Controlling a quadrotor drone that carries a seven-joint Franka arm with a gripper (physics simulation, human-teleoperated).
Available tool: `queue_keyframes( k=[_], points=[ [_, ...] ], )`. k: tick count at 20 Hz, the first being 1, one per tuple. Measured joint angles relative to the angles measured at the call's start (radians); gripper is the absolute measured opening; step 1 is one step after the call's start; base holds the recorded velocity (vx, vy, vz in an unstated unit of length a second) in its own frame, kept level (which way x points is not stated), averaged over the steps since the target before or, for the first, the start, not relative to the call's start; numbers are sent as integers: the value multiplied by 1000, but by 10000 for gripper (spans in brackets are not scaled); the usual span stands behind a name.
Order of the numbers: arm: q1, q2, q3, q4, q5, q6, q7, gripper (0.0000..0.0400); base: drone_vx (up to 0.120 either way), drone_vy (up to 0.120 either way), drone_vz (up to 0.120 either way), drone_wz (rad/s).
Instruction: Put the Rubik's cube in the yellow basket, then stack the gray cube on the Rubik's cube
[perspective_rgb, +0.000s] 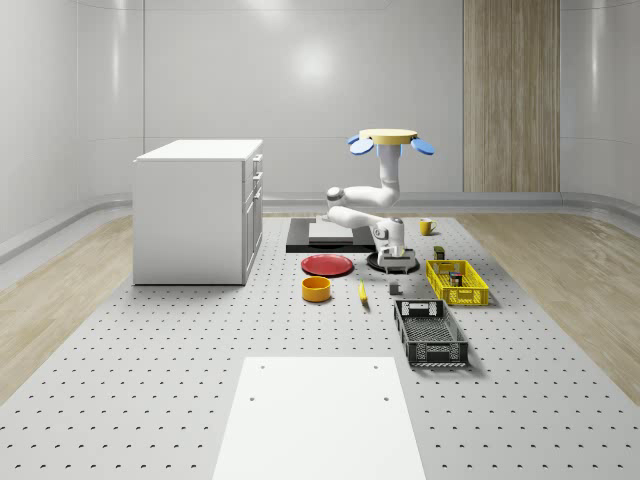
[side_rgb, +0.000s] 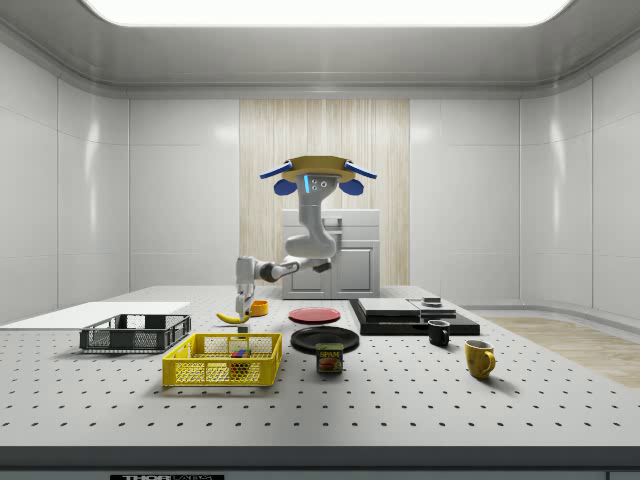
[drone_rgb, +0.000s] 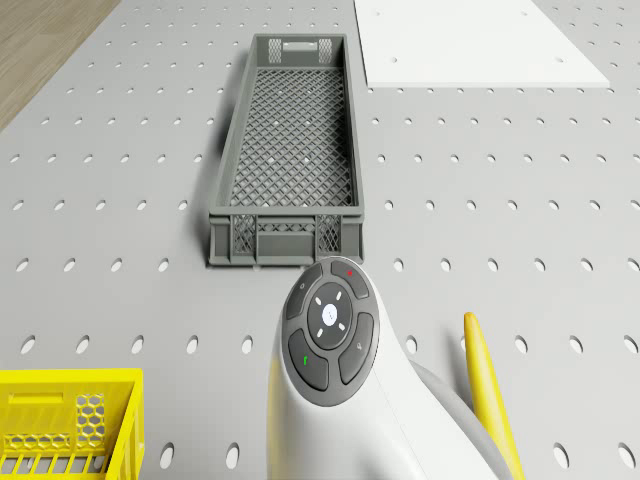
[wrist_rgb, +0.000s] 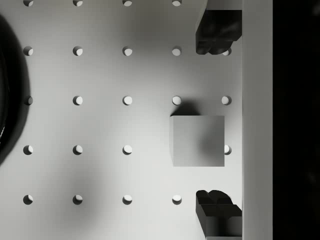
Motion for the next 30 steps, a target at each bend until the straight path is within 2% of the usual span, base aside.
queue_keyframes(
  k=[5,20,30],
  points=[
    [0,3,-4,1,-4,-1,-1,400,0,-32,-32,0],
    [7,11,-74,37,-71,31,-27,400,0,0,0,0],
    [-21,40,-99,88,-100,38,-37,400,0,0,0,0]
  ],
)
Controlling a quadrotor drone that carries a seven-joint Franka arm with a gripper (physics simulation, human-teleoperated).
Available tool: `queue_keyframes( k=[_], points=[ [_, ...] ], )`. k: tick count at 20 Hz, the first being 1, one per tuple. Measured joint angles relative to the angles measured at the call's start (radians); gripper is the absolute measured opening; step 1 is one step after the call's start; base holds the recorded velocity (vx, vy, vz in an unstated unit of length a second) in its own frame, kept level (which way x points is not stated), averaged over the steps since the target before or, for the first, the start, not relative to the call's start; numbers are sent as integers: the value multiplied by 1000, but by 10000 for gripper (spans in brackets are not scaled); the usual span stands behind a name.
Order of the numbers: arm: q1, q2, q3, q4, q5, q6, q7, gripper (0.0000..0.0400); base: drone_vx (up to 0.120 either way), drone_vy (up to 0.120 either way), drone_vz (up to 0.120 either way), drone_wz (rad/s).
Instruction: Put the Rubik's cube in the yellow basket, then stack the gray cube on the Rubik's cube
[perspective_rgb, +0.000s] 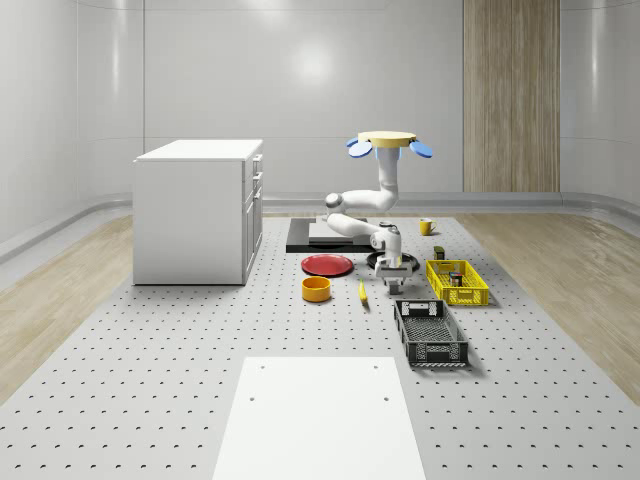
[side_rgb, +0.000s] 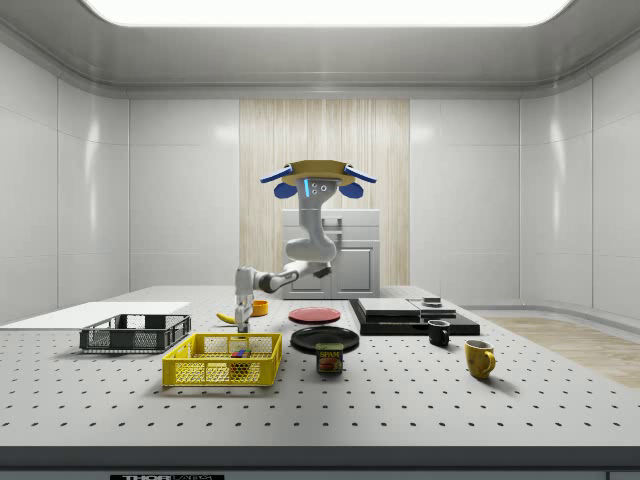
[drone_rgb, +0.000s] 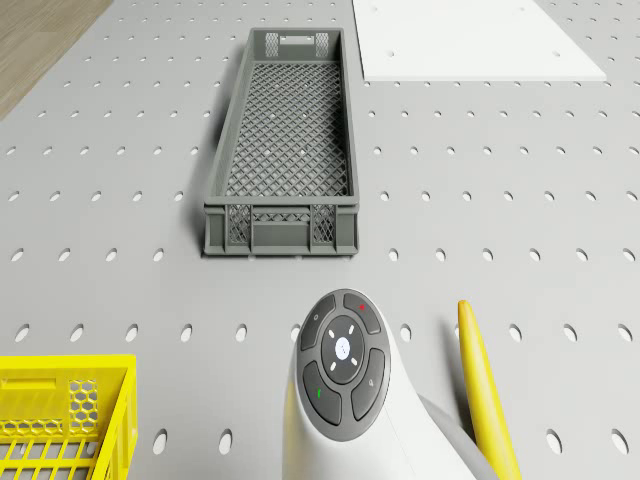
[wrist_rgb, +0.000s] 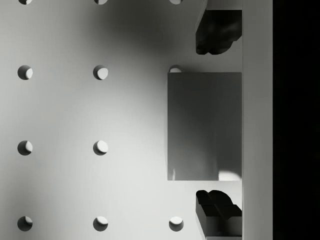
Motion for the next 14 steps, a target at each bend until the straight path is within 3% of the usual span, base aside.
queue_keyframes(
  k=[3,8,14],
  points=[
    [-2,5,-5,6,-5,0,-2,400,0,0,0,0],
    [-2,11,-8,10,-10,-2,-4,301,0,0,0,0],
    [0,16,-10,11,-14,-5,-6,261,0,0,0,0]
  ],
)
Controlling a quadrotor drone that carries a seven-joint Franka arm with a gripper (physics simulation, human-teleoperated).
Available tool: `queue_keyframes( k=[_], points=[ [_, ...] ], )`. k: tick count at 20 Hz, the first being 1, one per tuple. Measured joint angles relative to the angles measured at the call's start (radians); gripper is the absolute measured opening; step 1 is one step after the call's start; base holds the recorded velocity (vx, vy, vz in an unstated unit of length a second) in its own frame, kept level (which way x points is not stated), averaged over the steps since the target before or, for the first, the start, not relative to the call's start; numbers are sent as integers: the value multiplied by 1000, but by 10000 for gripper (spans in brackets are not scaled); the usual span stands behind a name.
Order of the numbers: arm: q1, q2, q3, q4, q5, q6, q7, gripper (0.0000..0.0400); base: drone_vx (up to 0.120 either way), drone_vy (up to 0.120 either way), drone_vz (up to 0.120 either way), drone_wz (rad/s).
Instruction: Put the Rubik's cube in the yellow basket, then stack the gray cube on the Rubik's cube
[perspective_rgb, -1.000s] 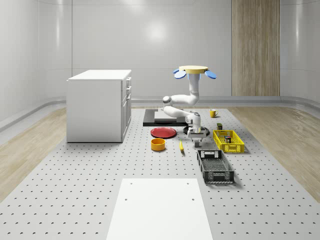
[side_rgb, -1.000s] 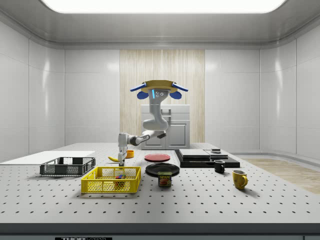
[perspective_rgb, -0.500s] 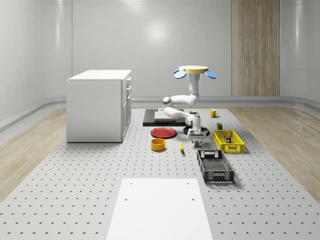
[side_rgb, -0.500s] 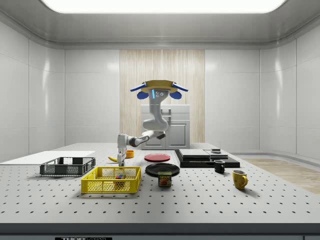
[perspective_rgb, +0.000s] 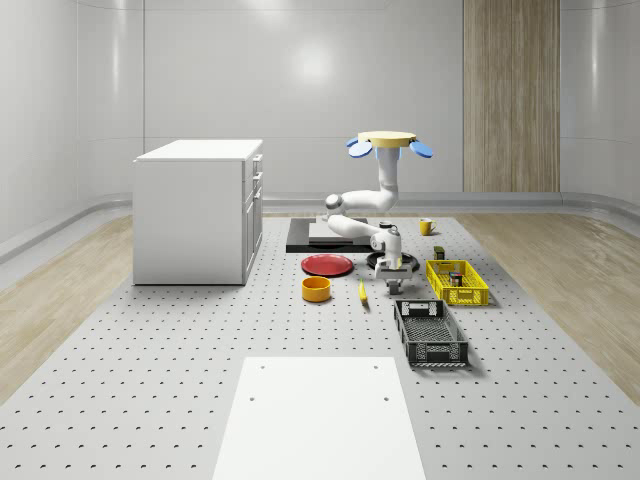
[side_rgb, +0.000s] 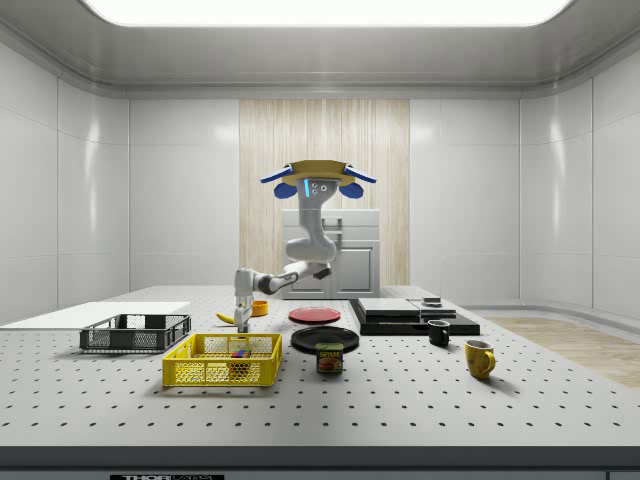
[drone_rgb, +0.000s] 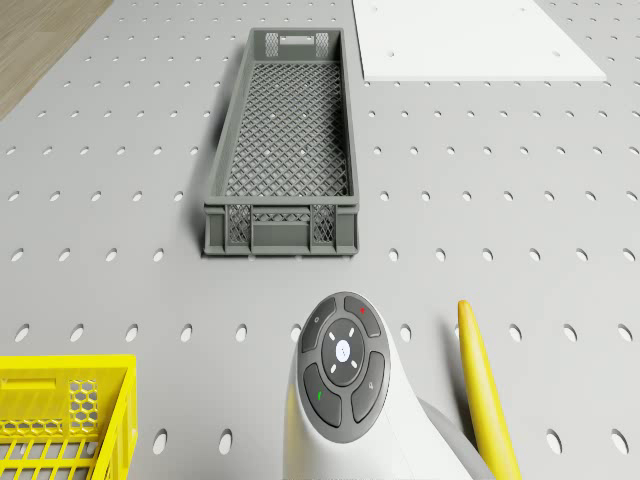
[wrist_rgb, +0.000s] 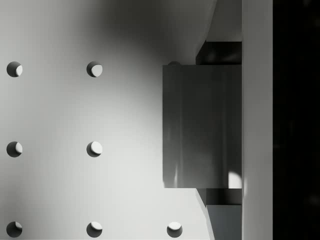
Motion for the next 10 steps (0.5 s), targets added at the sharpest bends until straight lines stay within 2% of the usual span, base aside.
queue_keyframes(
  k=[7,10],
  points=[
    [8,2,19,-13,16,-15,-2,252,0,0,6,0],
    [14,0,40,-25,34,-28,-1,251,0,0,120,0]
  ],
)
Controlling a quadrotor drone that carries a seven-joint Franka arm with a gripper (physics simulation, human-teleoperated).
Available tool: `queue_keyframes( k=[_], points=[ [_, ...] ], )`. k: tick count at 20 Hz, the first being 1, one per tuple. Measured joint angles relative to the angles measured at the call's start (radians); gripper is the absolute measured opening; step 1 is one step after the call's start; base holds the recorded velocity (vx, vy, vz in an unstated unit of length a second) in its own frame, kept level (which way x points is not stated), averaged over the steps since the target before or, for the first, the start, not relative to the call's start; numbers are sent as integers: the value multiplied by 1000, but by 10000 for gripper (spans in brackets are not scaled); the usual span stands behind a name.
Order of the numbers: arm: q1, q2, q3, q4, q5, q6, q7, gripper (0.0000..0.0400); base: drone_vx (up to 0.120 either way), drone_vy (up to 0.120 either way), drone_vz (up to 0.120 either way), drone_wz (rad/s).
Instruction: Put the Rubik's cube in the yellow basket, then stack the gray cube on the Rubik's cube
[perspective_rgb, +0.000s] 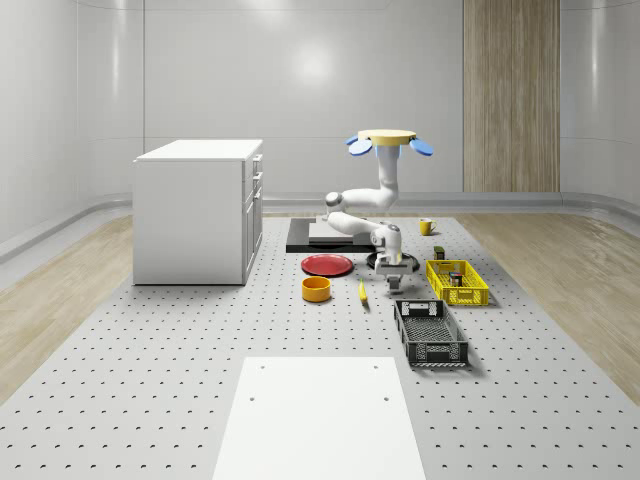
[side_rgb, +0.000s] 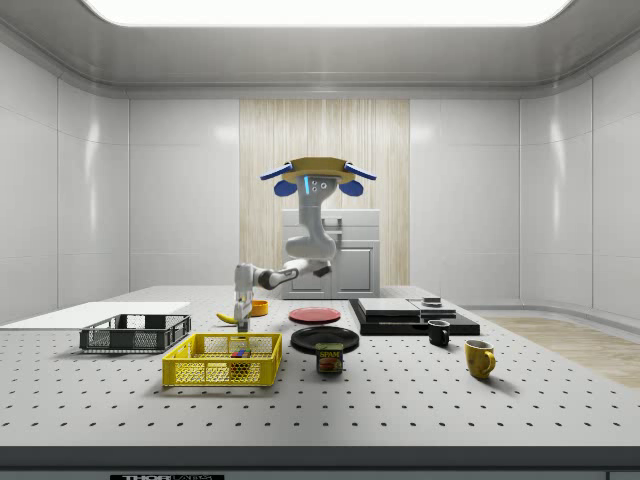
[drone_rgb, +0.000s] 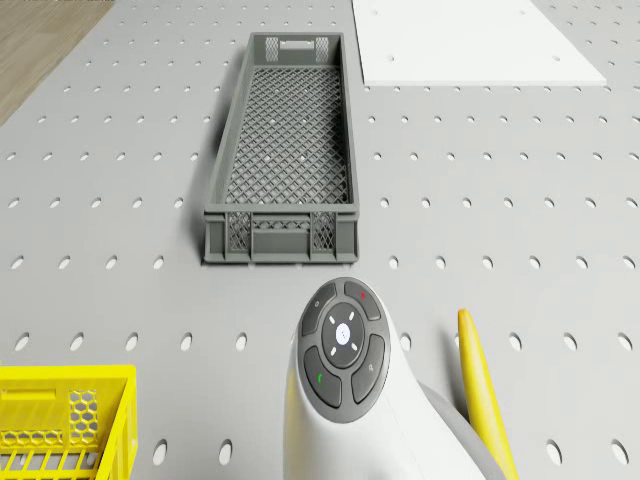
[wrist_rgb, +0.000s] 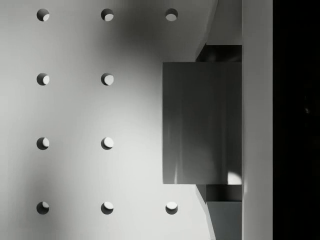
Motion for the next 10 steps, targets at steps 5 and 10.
queue_keyframes(
  k=[5,10],
  points=[
    [5,-1,18,-10,16,-11,0,250,-72,72,120,0],
    [6,-1,24,-13,21,-14,0,250,-120,120,80,0]
  ],
)
